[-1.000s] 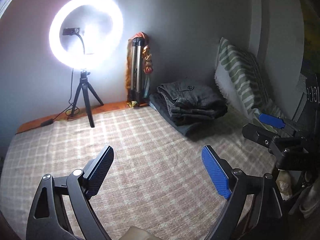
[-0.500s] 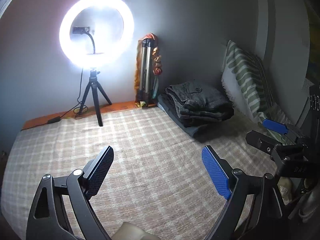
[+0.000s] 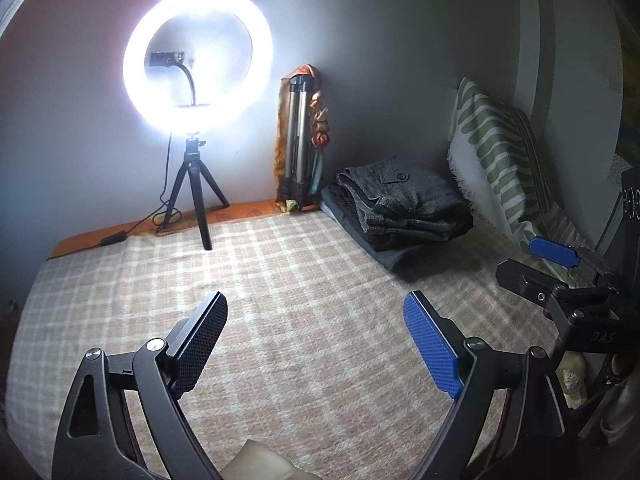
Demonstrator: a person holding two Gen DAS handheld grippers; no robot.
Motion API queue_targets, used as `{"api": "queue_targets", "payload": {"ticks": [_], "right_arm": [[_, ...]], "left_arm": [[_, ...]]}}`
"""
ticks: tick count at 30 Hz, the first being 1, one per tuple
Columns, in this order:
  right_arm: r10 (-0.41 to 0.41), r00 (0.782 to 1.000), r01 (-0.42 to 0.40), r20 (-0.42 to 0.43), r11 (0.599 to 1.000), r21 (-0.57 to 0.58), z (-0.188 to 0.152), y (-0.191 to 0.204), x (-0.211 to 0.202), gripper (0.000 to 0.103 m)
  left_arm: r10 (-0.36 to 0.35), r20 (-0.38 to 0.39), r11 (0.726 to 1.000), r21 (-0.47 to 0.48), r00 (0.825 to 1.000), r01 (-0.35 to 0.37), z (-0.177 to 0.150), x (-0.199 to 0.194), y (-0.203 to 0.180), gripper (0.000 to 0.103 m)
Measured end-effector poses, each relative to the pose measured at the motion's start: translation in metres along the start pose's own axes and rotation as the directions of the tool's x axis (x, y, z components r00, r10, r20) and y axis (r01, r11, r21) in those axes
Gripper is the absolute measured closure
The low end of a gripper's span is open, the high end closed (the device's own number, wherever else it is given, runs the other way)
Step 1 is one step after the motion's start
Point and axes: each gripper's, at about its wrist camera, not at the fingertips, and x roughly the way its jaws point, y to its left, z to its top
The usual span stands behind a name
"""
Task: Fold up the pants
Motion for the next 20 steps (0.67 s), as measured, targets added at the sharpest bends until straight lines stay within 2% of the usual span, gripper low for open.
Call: {"api": "queue_targets", "payload": {"ticks": [17, 20], "right_arm": [[0.008, 1.0, -0.008, -0.011, 1.0, -0.011, -0.0025, 0.0074, 0.0008, 0.0], [0.01, 1.0, -0.01, -0.015, 1.0, -0.01, -0.0035, 0.0088, 0.002, 0.0]], "left_arm": [[0.071, 0.032, 0.997, 0.016, 0.997, -0.072, -0.0047, -0.0063, 0.0045, 0.013], [0.059, 0.01, 0.998, 0.007, 0.998, -0.059, -0.0055, -0.0048, 0.0086, 0.013]]}}
